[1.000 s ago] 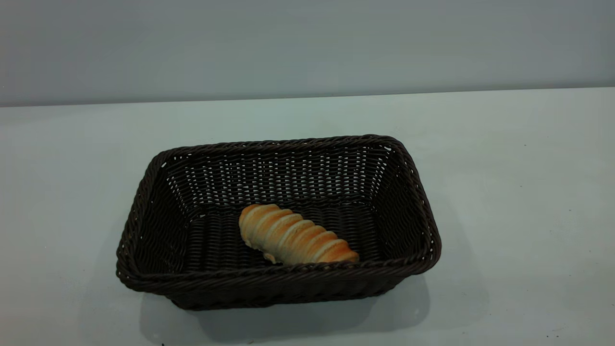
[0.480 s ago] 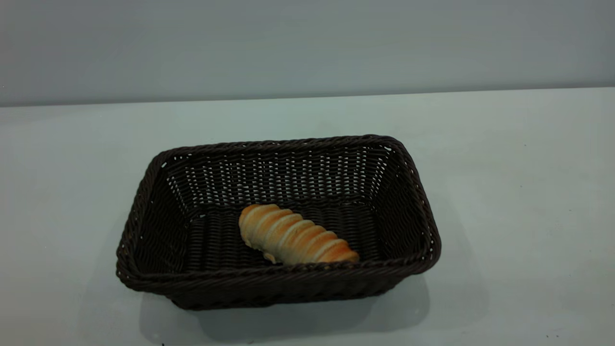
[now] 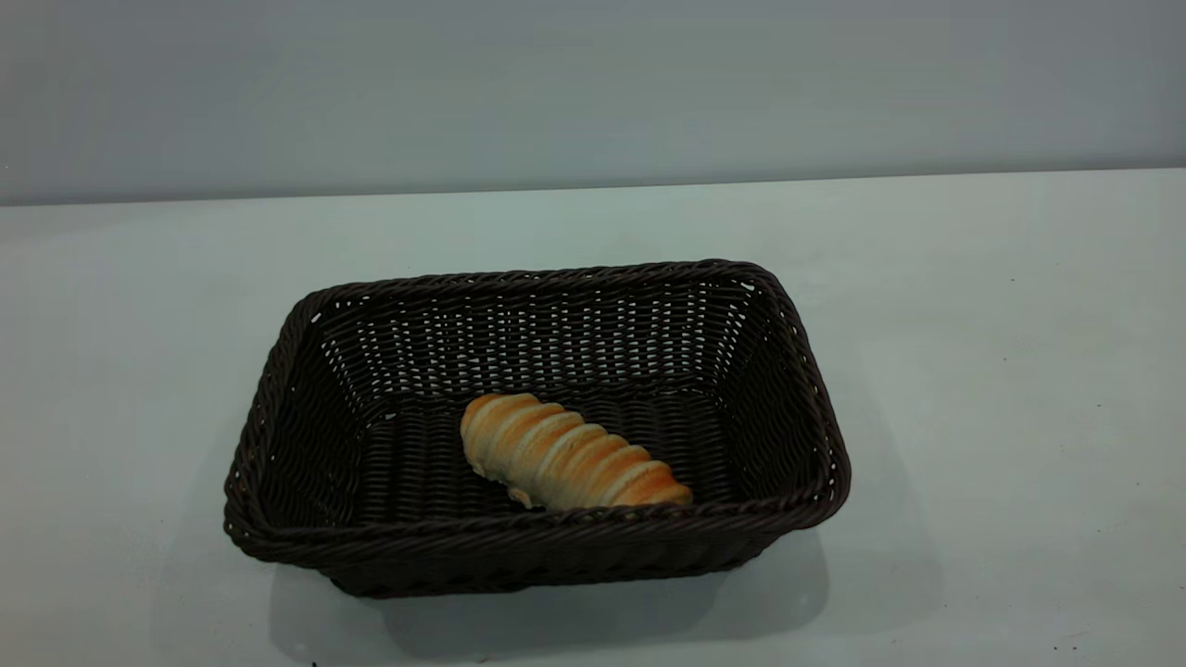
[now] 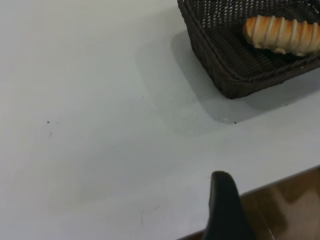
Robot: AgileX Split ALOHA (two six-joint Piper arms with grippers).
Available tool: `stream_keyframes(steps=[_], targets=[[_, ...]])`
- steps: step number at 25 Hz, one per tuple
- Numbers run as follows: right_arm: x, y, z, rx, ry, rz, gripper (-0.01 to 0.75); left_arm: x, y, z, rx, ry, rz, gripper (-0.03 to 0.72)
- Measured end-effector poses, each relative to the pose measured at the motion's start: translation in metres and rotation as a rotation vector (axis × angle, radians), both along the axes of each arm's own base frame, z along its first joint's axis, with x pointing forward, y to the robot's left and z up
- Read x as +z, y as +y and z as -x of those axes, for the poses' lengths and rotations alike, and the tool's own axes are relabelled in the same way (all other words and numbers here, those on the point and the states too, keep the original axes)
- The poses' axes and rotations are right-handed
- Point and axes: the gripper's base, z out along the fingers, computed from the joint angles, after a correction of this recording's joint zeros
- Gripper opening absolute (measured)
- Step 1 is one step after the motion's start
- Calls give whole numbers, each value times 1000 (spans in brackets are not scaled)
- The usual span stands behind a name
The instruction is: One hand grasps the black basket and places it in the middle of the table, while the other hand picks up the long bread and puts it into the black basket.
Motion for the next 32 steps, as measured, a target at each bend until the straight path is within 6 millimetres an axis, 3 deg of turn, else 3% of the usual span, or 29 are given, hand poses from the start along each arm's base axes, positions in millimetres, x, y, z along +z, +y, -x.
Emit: stream_keyframes(steps=[9,15,20,32], targets=[[0,0,0,-18,0,-1,399,0,0,0,4,0,0,525],[0,2,-6,-363,5,-13,399,0,-4,0,208,0,1,525],[0,1,-9,-545,3,-12,399,0,-6,0,328,0,2,525],[0,1,-9,-567,5,-15,399,0,-6,0,330,0,2,525]])
